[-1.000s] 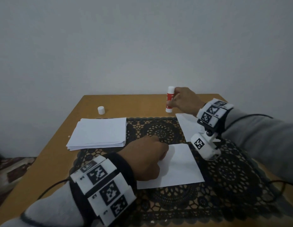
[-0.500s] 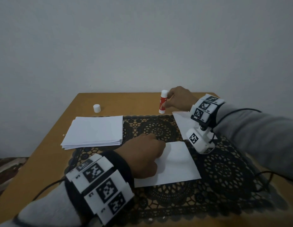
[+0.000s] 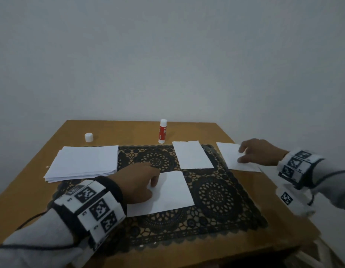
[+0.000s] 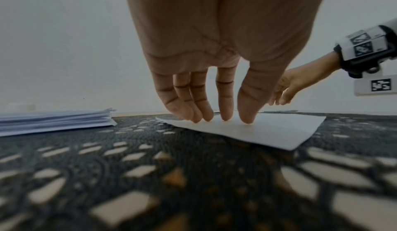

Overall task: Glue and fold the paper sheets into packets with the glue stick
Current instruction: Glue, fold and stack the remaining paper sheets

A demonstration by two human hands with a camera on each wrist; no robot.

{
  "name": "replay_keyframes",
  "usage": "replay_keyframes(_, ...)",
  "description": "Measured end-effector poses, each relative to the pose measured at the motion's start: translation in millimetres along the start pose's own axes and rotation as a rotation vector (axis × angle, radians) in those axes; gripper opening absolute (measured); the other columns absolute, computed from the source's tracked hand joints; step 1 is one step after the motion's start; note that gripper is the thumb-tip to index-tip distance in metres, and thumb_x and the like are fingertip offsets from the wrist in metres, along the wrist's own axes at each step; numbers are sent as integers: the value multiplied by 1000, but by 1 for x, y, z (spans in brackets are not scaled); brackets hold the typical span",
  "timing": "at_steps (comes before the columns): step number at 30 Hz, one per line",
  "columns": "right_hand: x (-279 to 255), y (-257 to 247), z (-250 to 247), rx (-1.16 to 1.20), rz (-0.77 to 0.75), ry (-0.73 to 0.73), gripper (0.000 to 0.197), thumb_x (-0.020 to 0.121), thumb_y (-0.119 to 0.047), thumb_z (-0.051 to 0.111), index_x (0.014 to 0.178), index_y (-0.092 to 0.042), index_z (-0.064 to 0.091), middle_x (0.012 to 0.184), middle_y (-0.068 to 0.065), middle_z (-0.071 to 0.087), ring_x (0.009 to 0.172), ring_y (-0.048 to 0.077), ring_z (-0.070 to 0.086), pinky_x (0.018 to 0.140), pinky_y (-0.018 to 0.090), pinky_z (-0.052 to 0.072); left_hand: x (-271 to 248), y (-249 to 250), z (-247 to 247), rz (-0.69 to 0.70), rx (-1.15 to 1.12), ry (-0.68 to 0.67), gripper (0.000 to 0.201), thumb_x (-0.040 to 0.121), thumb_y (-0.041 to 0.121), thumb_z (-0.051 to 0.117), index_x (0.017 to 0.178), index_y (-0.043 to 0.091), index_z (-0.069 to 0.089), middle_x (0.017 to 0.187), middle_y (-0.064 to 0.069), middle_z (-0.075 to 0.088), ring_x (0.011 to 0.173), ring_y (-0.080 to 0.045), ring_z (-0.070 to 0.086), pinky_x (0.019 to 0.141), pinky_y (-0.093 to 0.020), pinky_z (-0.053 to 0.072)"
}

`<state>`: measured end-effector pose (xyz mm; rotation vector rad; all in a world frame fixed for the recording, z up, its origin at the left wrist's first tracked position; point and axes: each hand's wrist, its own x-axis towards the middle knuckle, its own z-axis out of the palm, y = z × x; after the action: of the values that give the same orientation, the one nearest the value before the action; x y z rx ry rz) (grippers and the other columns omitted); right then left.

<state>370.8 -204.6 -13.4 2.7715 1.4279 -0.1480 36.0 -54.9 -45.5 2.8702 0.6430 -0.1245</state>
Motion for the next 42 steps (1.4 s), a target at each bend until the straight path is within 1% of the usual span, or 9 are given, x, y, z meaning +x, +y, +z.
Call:
replay_keyframes(5, -10, -16, 12, -72, -114, -86, 61, 89, -54, 59, 135, -16, 49, 140, 3, 52, 120, 20, 52, 95, 28, 40, -2, 1, -1, -2, 3, 7, 15, 86, 25, 62, 95, 27, 50, 99, 8, 43, 89, -11, 42, 73, -21, 33)
replay_keyframes(10, 0, -31, 18, -131, -60, -82, 55, 92, -53, 56, 125, -10, 53, 131, 9, 56, 115, 23, 52, 86, 28, 39, -2, 0, -1, 3, -3, 14, 15, 86, 27, 63, 96, 27, 52, 99, 8, 43, 89, -11, 43, 74, -21, 35)
replay_keyframes(15, 1, -26, 25, -138, -64, 10, 39, 96, -36, 54, 123, -8, 57, 130, 8, 58, 117, 23, 53, 92, 28, 40, 0, 0, -1, -7, -12, -1, 19, 86, 30, 64, 102, 26, 56, 101, 9, 45, 94, -10, 46, 77, -20, 37)
replay_keyframes(26, 11, -19, 26, 6, 121, -38, 56, 90, -45, 63, 131, -10, 51, 138, 8, 52, 123, 25, 51, 102, 35, 41, -1, 1, -1, -18, -21, -5, 19, 86, 31, 64, 103, 26, 56, 101, 9, 45, 90, -9, 44, 73, -19, 35)
replay_keyframes(29, 14, -12, 27, 63, 173, -66, 66, 86, -50, 66, 132, -6, 48, 136, 10, 53, 119, 23, 53, 95, 32, 40, 0, 1, -1, -21, -23, -7, 19, 87, 31, 64, 103, 26, 56, 101, 9, 45, 90, -9, 44, 73, -19, 34)
replay_keyframes(32, 18, -9, 30, 81, 196, -47, 62, 78, -58, 69, 111, -8, 53, 99, 6, 59, 82, 16, 53, 68, 24, 39, 0, 0, -1, -18, -22, -6, 20, 87, 31, 64, 105, 25, 56, 101, 9, 45, 91, -9, 44, 74, -19, 34)
replay_keyframes(33, 19, -9, 31, 77, 202, -38, 62, 77, -59, 70, 109, -9, 53, 95, 5, 57, 82, 17, 52, 67, 24, 40, 0, 0, -1, -16, -22, -5, 21, 87, 31, 64, 105, 25, 57, 101, 9, 46, 91, -9, 44, 74, -19, 34)
replay_keyframes(37, 19, -11, 29, 92, 204, -2, 77, 78, -50, 75, 135, -8, 43, 138, 9, 51, 123, 27, 51, 101, 37, 41, 0, 1, -1, -17, -31, -8, 21, 87, 32, 64, 105, 26, 56, 101, 9, 45, 92, -9, 45, 73, -18, 34)
replay_keyframes(42, 18, -16, 29, 176, 175, -3, 82, 79, -39, 78, 141, -8, 36, 148, 10, 42, 132, 28, 43, 107, 38, 36, 0, 0, -1, -14, -42, -6, 20, 87, 31, 64, 104, 26, 57, 100, 10, 45, 91, -9, 45, 69, -16, 33)
